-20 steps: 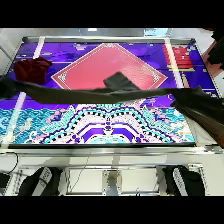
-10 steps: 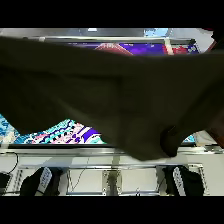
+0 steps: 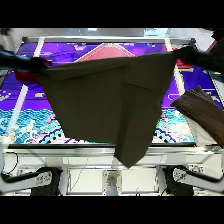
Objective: Fold the shirts.
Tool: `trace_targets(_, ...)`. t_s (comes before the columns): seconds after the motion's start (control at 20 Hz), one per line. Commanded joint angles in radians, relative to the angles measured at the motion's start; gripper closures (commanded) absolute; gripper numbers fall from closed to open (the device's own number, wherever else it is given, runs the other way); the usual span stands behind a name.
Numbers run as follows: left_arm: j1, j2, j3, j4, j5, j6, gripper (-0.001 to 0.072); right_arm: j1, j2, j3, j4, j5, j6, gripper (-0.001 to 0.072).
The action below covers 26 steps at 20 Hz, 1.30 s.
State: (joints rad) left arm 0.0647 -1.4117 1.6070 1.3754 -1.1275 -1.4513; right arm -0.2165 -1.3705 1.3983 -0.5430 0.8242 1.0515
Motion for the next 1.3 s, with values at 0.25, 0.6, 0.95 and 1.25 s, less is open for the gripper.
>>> trace_targets(0.25, -0.089, -0.341, 0.082, 0.177, 0.377, -0.267, 0.0125, 0.187, -0.287, 0.010, 0.016, -0.722, -0.031, 0.0686)
trace_targets(0.6, -0.077, -0.314, 0.356, 0.172, 0.193, -0.265, 0.0083, 0.164, -0.239, 0.031, -0.010, -0.564, -0.031, 0.0368)
trace_targets(0.95, -0.052, -0.342, 0.364, 0.242, -0.171, -0.196, 0.0084, 0.003, -0.041, 0.031, -0.479, -0.038, 0.299, 0.0375)
trace_targets(1.25, -0.034, -0.362, 0.317, 0.240, -0.220, -0.203, 0.0210, -0.245, 0.240, -0.303, -0.653, 0.396, 0.339, 0.0375)
